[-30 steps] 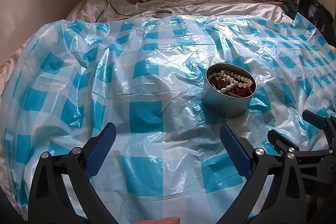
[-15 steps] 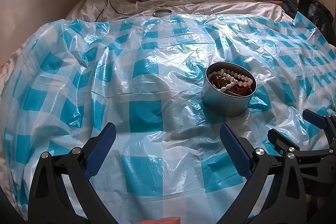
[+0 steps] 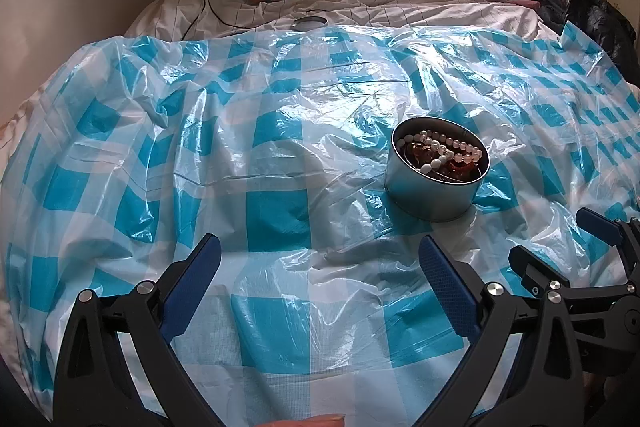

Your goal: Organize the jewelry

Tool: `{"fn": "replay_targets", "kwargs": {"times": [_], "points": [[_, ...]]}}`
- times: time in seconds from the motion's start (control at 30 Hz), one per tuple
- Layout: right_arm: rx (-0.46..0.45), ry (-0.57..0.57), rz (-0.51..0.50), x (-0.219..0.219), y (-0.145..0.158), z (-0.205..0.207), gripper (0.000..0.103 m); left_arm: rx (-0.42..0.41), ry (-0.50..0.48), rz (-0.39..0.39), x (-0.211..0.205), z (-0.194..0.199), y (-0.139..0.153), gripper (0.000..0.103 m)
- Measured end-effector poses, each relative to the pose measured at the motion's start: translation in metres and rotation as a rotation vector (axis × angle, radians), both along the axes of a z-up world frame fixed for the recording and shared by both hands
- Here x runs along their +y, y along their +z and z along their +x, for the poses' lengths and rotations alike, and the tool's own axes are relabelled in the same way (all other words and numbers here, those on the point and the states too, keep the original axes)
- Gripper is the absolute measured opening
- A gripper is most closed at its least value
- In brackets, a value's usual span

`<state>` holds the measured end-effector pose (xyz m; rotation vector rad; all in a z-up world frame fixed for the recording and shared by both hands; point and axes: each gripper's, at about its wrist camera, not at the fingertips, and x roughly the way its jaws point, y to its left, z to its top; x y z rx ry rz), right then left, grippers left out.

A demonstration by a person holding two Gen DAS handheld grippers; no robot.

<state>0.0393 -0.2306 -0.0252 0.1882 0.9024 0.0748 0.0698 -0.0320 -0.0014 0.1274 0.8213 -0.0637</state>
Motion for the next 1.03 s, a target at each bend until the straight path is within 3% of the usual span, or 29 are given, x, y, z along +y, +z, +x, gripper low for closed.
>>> {"fn": "replay_targets", "kwargs": {"times": [0.4, 0.57, 0.63, 0.7, 1.03], "points": [[0.000, 0.001, 0.000, 0.000, 0.000, 0.000, 0.096, 0.001, 0.000, 0.000, 0.000, 0.001, 0.000, 0.095], [0.000, 0.001, 0.000, 0.000, 0.000, 0.000, 0.096, -0.024, 0.010, -0.054, 0.007, -0.004, -0.002, 0.095], [0.000, 0.001, 0.000, 0.000, 0.000, 0.000, 0.096, -0.091, 0.032, -0.040, 0.010, -0.012, 0.001, 0.094], [0.000, 0.000, 0.000, 0.000, 0.000, 0.000, 0.096, -0.103, 0.029, -0.035, 0.011, -0.014, 0.004, 0.094], [0.001, 0.000, 0.001, 0.000, 0.000, 0.000, 0.096, -0.054, 0.027, 0.018, 0.007, -0.006, 0.004, 0.095]]}}
